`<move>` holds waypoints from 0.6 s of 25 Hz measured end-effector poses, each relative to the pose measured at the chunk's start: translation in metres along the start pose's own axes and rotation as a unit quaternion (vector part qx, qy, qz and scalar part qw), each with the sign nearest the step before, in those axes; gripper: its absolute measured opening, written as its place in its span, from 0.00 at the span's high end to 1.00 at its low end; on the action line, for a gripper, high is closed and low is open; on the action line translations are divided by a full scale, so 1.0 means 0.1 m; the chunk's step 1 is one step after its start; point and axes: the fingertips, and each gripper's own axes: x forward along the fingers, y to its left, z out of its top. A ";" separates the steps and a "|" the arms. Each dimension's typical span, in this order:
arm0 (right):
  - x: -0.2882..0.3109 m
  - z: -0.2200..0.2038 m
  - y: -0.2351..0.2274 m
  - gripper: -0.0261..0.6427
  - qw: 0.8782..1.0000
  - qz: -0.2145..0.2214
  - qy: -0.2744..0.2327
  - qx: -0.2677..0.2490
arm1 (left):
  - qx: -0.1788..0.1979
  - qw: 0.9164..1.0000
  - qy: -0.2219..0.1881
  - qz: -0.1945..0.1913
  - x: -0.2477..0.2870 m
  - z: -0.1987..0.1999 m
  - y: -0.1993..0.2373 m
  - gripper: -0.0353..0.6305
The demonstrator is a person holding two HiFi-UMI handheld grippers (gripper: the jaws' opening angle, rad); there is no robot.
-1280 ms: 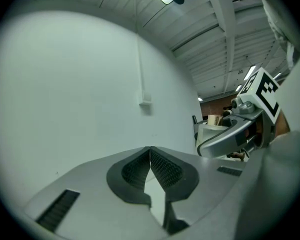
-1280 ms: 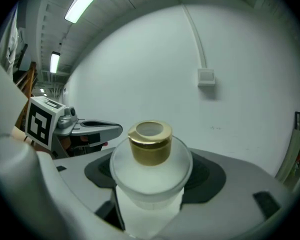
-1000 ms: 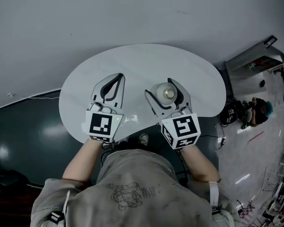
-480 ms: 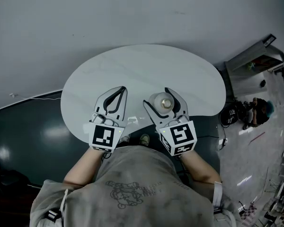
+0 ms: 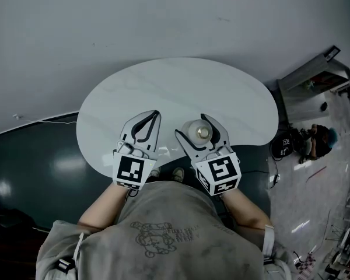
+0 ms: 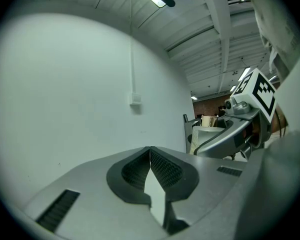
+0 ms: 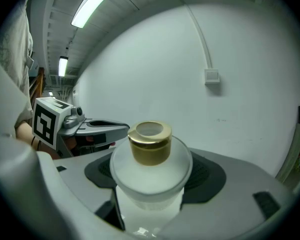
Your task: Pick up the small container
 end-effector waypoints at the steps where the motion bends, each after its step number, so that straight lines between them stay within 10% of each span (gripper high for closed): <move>1: 0.01 -0.01 0.01 0.48 1.000 0.000 0.001 0.000 | 0.000 1.000 0.002 -0.001 0.00 -0.01 0.01 0.92; 15: 0.03 -0.06 0.12 0.48 1.000 0.012 0.004 0.011 | 0.007 1.000 0.005 -0.001 -0.01 -0.01 0.05 0.92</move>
